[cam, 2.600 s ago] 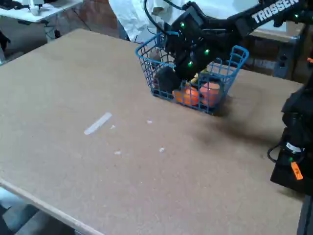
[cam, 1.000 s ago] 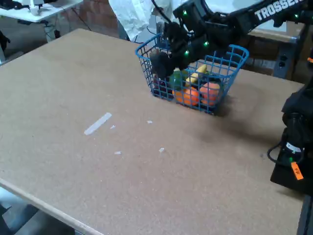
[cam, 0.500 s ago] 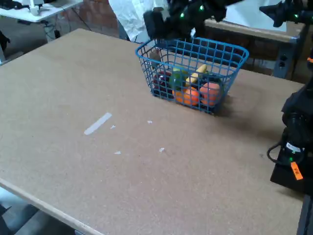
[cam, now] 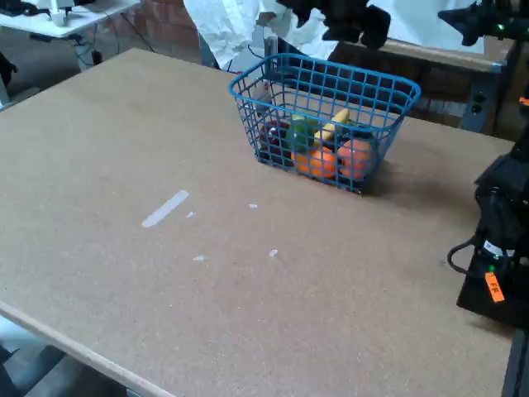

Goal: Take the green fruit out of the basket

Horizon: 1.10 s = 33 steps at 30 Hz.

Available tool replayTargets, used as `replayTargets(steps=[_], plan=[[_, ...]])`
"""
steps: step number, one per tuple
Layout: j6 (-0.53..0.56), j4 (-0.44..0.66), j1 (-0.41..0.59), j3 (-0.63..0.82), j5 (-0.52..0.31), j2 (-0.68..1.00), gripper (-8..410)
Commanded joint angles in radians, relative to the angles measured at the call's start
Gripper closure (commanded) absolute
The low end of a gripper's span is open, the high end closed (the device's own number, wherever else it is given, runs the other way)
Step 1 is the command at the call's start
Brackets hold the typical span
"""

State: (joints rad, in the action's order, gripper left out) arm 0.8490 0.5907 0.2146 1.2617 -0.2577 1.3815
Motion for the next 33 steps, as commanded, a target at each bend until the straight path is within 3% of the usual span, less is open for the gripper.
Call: replayTargets(steps=[1, 6, 13, 26, 33], plan=[[0.043, 0.009, 0.045, 0.0, -0.015, 0.022, 182], [0.064, 0.021, 0.086, 0.0, -0.011, 0.079, 144], [0.1, 0.0, 0.087, 0.0, -0.001, 0.166, -2], [0.173, 0.045, 0.127, 0.0, 0.014, 0.277, 1], [0.169, 0.076, 0.204, 0.0, 0.171, 0.303, 1]])
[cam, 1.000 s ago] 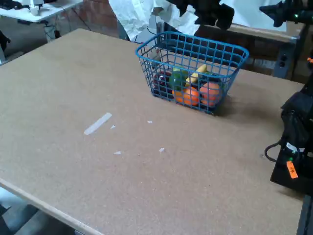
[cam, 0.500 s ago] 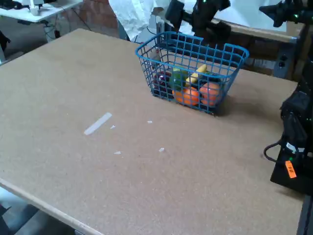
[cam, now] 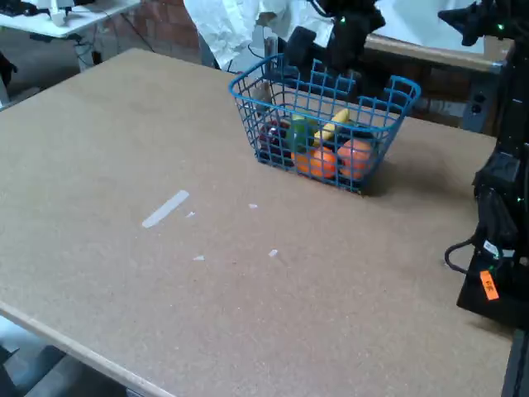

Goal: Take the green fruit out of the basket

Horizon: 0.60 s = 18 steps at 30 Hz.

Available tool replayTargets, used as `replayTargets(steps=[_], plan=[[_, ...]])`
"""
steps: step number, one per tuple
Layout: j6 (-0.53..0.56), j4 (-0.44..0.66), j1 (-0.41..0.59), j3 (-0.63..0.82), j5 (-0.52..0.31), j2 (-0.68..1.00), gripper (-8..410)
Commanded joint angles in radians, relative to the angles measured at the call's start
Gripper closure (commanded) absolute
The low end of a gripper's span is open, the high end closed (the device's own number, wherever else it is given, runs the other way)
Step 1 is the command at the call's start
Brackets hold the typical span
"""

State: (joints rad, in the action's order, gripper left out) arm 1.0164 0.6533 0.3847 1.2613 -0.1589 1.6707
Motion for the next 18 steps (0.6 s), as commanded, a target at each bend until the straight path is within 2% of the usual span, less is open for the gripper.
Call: replayTargets(steps=[1, 7, 10, 14, 18], plan=[[0.002, 0.015, 0.042, 0.002, 0.08, 0.021, 1], [-0.004, 0.045, 0.069, 0.031, 0.153, 0.053, 1], [-0.024, 0.141, 0.068, 0.131, 0.194, 0.134, 1], [-0.063, 0.284, 0.06, 0.294, 0.198, 0.254, 1], [-0.079, 0.336, 0.05, 0.389, 0.197, 0.335, 1]])
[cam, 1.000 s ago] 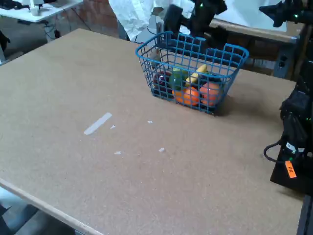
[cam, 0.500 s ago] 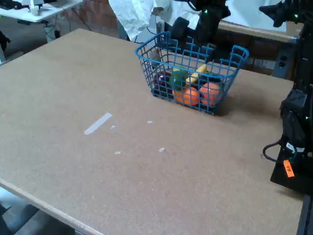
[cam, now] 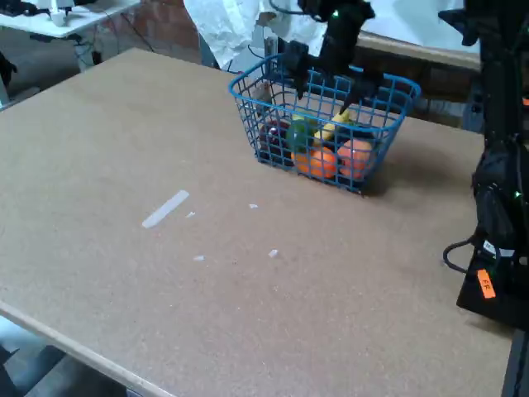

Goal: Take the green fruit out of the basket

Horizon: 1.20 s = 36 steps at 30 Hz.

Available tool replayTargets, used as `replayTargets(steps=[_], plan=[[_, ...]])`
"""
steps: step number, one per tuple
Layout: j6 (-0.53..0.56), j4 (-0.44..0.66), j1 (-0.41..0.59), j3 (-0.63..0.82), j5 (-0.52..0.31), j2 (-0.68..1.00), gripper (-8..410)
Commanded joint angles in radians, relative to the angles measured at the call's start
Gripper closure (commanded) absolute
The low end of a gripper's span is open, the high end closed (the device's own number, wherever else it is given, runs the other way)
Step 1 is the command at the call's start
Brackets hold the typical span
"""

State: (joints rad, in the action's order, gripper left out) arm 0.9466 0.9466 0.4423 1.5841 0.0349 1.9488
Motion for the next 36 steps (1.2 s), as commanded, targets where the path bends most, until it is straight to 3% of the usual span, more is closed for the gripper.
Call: replayTargets(steps=[1, 15, 25, 36], plan=[[-0.008, 0.046, -0.008, 0.079, 0.004, 0.071, 1], [-0.008, 0.03, -0.032, 0.09, 0.025, 0.152, 1], [-0.008, -0.092, -0.047, 0.025, -0.001, 0.152, 1], [-0.014, -0.155, -0.047, -0.033, -0.037, 0.152, 1]])
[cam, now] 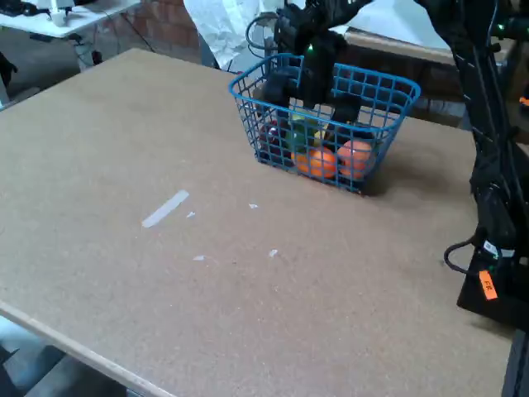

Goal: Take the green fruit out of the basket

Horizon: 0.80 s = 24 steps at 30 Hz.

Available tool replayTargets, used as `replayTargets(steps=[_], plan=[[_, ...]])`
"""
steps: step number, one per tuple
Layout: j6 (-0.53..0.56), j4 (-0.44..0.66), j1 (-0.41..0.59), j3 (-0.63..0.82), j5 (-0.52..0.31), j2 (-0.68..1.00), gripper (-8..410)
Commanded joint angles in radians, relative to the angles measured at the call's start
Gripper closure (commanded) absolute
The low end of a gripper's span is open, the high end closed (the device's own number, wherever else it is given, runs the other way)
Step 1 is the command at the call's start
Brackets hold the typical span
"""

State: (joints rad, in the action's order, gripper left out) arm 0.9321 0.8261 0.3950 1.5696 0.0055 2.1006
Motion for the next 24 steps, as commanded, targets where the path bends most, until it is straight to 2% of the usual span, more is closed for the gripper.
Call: replayTargets(steps=[1, 10, 14, 18, 24], plan=[[-0.001, -0.048, 0.0, -0.026, -0.008, 0.0, 1], [-0.018, -0.108, 0.0, -0.057, -0.045, 0.0, 2], [-0.056, -0.122, 0.0, -0.057, -0.067, 0.0, 17], [-0.073, -0.134, 0.0, -0.057, -0.067, 0.0, 59], [-0.073, -0.135, 0.0, -0.057, -0.067, 0.0, 158]])
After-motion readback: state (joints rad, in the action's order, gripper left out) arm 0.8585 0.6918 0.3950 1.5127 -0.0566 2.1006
